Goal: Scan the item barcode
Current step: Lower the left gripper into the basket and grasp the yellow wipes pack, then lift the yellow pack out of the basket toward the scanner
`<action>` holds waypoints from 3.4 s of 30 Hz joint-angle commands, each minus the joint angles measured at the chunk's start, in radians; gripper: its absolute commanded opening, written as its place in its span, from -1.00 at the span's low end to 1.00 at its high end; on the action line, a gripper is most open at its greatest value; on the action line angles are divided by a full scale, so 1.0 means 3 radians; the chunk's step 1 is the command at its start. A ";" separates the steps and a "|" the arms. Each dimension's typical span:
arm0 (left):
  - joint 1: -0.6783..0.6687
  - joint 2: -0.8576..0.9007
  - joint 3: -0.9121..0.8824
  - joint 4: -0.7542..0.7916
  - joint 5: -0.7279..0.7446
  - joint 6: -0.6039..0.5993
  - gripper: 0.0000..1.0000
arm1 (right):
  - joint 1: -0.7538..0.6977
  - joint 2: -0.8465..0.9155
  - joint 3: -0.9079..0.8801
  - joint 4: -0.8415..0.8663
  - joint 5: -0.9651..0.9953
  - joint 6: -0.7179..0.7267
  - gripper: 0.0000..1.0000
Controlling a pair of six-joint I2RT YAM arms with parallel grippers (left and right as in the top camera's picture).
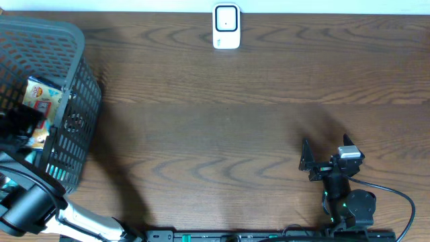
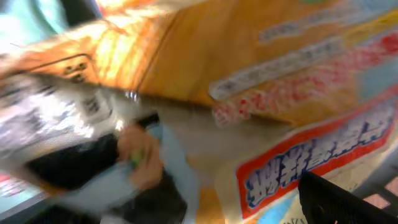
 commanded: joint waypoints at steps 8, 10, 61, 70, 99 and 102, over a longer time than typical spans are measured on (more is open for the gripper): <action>0.0005 0.0011 -0.0123 0.0179 0.0117 0.0067 0.46 | -0.0011 -0.0005 -0.0004 -0.0010 0.0000 0.0036 0.99; 0.0005 0.0011 -0.0123 0.0189 0.0120 0.0066 0.16 | -0.0011 -0.0005 -0.0004 -0.0010 0.0000 0.0034 0.99; 0.0014 -0.0112 -0.0393 0.1034 0.0357 -0.0243 0.98 | -0.0011 -0.0005 -0.0004 -0.0010 0.0000 0.0036 0.98; 0.0014 -0.0112 -0.0393 0.1062 0.0533 -0.0231 0.54 | -0.0011 -0.0005 -0.0004 -0.0010 0.0000 0.0034 0.99; -0.0017 -0.0131 -0.0392 0.1275 0.1043 -0.0083 -0.85 | -0.0011 -0.0005 -0.0004 -0.0010 0.0000 0.0034 0.99; 0.0000 -0.0189 -0.0380 0.1279 0.1241 -0.0083 -0.86 | -0.0011 -0.0005 -0.0004 -0.0010 0.0000 0.0034 0.98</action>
